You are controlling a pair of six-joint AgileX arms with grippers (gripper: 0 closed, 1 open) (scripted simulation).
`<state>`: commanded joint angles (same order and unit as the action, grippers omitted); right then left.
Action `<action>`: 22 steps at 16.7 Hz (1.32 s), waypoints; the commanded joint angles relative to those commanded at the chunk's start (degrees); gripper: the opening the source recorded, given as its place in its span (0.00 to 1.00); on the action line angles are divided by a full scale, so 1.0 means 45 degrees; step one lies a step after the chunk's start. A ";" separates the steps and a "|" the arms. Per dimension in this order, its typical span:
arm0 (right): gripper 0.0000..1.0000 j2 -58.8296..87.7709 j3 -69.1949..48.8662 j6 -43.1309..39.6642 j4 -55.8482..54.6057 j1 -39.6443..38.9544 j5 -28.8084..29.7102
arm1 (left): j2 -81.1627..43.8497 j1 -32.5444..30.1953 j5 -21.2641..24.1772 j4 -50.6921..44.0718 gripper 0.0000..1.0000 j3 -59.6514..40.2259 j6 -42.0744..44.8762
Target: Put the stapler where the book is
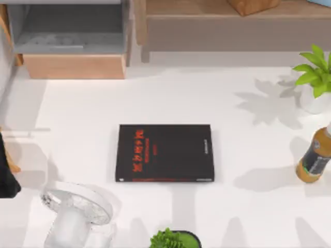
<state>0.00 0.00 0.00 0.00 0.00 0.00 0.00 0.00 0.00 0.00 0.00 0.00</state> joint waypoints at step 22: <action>1.00 0.0000 0.0000 0.0000 0.0000 0.0000 0.0000 | -1.8211 0.2880 0.0912 -1.1144 1.00 -1.8054 0.2225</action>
<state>0.00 0.00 0.00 0.00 0.00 0.00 -81.95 12.96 4.11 -50.15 -81.24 10.01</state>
